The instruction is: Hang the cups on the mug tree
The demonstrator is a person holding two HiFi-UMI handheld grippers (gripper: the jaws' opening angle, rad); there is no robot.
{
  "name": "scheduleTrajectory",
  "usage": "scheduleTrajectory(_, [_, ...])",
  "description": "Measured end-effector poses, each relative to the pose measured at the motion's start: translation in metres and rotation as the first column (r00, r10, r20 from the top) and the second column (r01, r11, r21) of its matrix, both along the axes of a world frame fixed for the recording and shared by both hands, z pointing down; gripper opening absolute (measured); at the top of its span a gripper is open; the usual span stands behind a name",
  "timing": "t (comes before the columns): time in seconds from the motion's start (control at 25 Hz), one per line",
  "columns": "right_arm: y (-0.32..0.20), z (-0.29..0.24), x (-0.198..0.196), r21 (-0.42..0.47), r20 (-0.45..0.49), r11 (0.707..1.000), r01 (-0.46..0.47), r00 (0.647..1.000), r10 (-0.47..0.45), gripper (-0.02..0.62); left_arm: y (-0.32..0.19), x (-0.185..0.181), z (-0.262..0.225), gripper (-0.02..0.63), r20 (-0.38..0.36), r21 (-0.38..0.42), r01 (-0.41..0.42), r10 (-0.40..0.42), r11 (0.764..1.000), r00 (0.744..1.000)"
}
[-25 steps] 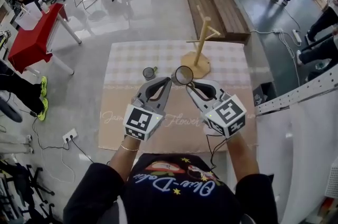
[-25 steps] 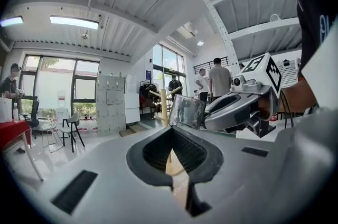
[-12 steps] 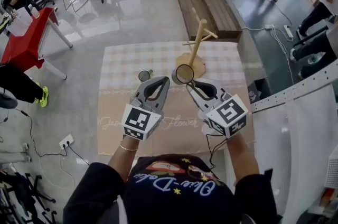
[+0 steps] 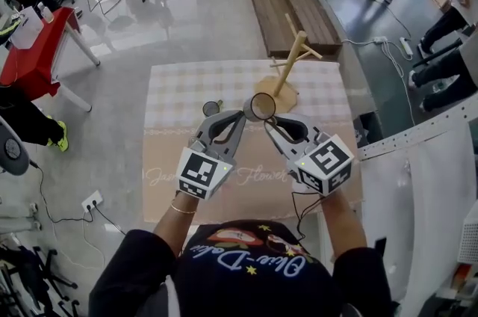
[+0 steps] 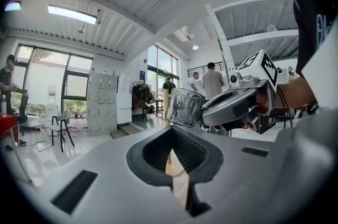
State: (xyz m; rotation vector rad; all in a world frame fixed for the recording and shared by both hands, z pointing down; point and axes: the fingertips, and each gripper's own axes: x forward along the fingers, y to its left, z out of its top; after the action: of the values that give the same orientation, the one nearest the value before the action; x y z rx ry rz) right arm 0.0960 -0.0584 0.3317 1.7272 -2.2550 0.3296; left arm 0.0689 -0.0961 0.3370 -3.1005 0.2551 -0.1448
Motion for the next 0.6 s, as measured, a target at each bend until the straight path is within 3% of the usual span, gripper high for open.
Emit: scheduleTrajectory(0.6, [-0.027, 0.002, -0.018, -0.012, 0.092, 1.000, -0.011, 0.996, 0.012, 0.048, -0.032, -0.021, 0.009, 0.002, -0.027, -0.034, -0.005, 0.004, 0.999, 1.000])
